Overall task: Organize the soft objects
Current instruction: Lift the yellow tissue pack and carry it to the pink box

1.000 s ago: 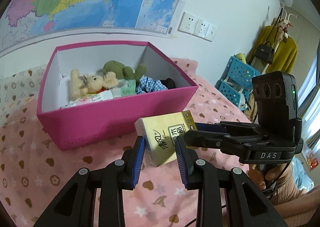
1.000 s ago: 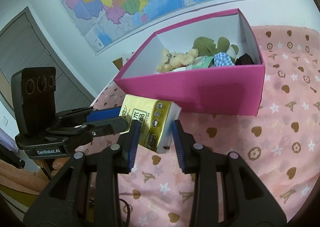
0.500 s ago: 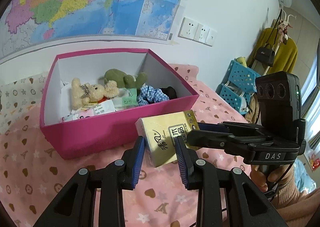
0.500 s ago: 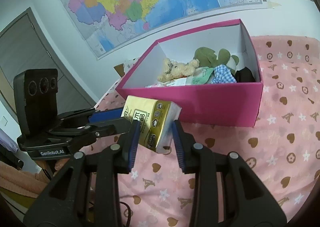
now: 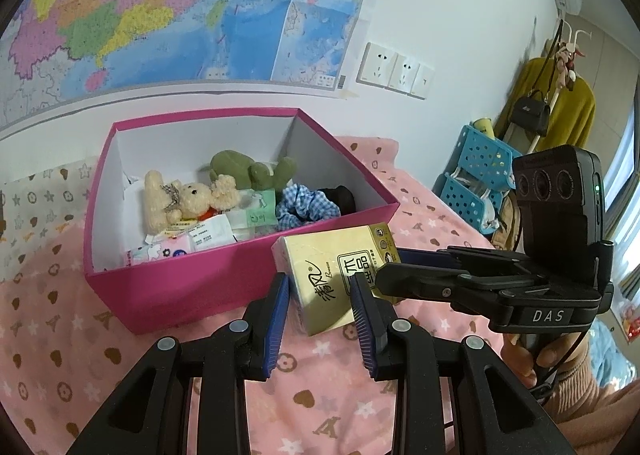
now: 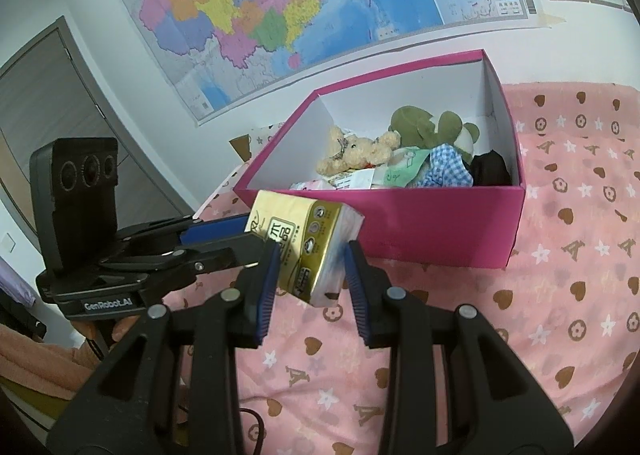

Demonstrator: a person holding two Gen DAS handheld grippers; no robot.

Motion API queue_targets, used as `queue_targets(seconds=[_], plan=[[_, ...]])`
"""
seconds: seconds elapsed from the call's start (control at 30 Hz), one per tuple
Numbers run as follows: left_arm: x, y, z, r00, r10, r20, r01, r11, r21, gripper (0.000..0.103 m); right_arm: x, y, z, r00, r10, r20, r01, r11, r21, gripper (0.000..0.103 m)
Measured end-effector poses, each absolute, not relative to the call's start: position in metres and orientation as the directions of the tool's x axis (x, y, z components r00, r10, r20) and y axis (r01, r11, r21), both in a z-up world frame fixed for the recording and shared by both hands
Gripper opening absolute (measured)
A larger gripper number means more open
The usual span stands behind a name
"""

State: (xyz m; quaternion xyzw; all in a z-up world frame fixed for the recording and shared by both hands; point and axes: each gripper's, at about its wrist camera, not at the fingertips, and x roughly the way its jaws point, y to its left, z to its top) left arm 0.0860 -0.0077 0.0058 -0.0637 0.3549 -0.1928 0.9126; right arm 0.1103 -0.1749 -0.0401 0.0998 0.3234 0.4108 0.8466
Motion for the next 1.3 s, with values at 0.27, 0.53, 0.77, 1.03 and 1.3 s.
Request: queue_targets(seconds=[0.27,0.53,0.77,1.03,1.3], plan=[[0.091,-0.008,0.010,0.680,-0.393,-0.619,0.309,0.919,-0.245,0.030,0.115,-0.176,-0.037,0.454,0.763,-0.461,-0.638,0.639,0.431,0.037],[0.098,-0.008,0.014,0.694,-0.382,-0.611,0.304,0.924,-0.232,0.034,0.121,-0.173,-0.030,0.459,0.764,-0.454,-0.648,0.637,0.418,0.037],[0.108,-0.006,0.020,0.710,-0.370,-0.600,0.296,0.929,-0.222,0.034,0.131,-0.171,-0.020,0.470,0.769,-0.434,-0.656,0.633,0.411,0.037],[0.122,-0.003,0.026,0.722,-0.357,-0.593,0.287,0.934,-0.213,0.034,0.145,-0.170,-0.009,0.479,0.772,-0.418,-0.662,0.631,0.405,0.037],[0.136,0.001,0.027,0.721,-0.354,-0.596,0.276,0.935,-0.222,0.034,0.160,-0.167,-0.008,0.476,0.776,-0.415,-0.658,0.627,0.417,0.037]])
